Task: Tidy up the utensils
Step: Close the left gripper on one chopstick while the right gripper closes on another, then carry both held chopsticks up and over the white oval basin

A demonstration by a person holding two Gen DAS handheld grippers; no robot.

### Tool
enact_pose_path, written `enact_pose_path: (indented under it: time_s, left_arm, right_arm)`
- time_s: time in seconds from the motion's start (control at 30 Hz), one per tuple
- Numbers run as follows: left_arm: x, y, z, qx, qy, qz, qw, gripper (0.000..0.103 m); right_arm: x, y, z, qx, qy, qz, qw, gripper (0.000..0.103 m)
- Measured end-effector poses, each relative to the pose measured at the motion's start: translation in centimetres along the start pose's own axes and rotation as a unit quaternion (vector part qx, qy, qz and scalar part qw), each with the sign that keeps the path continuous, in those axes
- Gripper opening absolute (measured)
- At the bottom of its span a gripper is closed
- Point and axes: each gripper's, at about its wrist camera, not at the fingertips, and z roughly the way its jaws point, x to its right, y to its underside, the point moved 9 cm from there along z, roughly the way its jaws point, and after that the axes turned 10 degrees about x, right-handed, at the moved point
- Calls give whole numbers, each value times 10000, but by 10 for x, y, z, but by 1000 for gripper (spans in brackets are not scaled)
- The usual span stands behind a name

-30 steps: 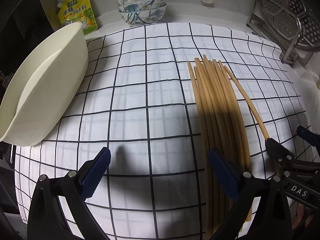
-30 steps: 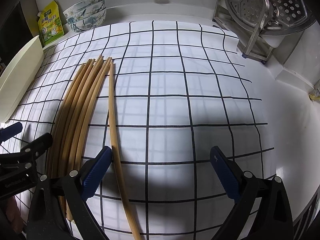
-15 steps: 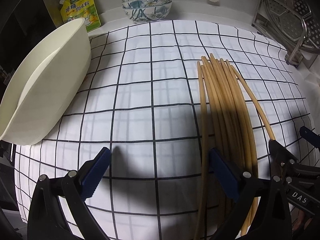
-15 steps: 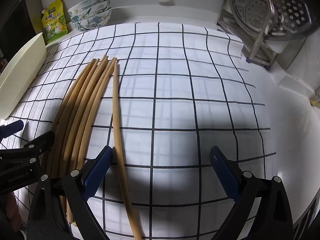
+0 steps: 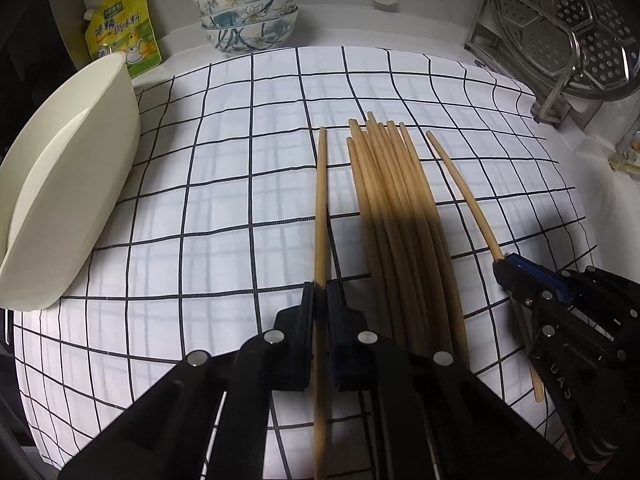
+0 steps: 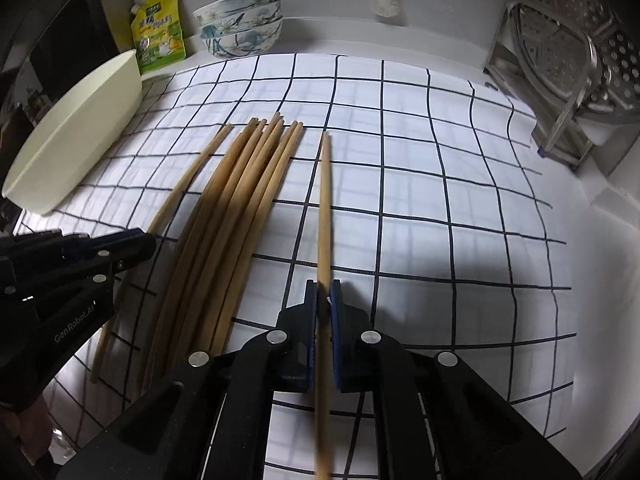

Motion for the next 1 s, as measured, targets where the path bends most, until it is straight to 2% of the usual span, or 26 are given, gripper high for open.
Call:
enact_pose_path:
  time_s: [0.23, 0.3, 0.5, 0.73, 1.0]
  left_arm:
    - [-14, -9, -12, -36, 165, -128, 9998, 7]
    - [-20, -13, -18, -1, 103, -64, 9999, 7]
    - [-43, -36, -50, 208, 234, 8, 9995, 7]
    - [-75, -69, -88, 600, 480, 83, 9970, 7]
    - [-141, -100, -114, 1015, 327, -48, 9943, 7]
  right_arm:
    - [2, -9, -11, -36, -71, 450, 9990, 6]
    - [-2, -13, -17, -3, -72, 510, 9987, 6]
    - [-25, -45, -40, 326, -157, 634, 9973, 6]
    - [-70, -91, -56, 655, -335, 587, 9956, 6]
    - [-137, -136, -54, 894, -604, 343, 9936, 6]
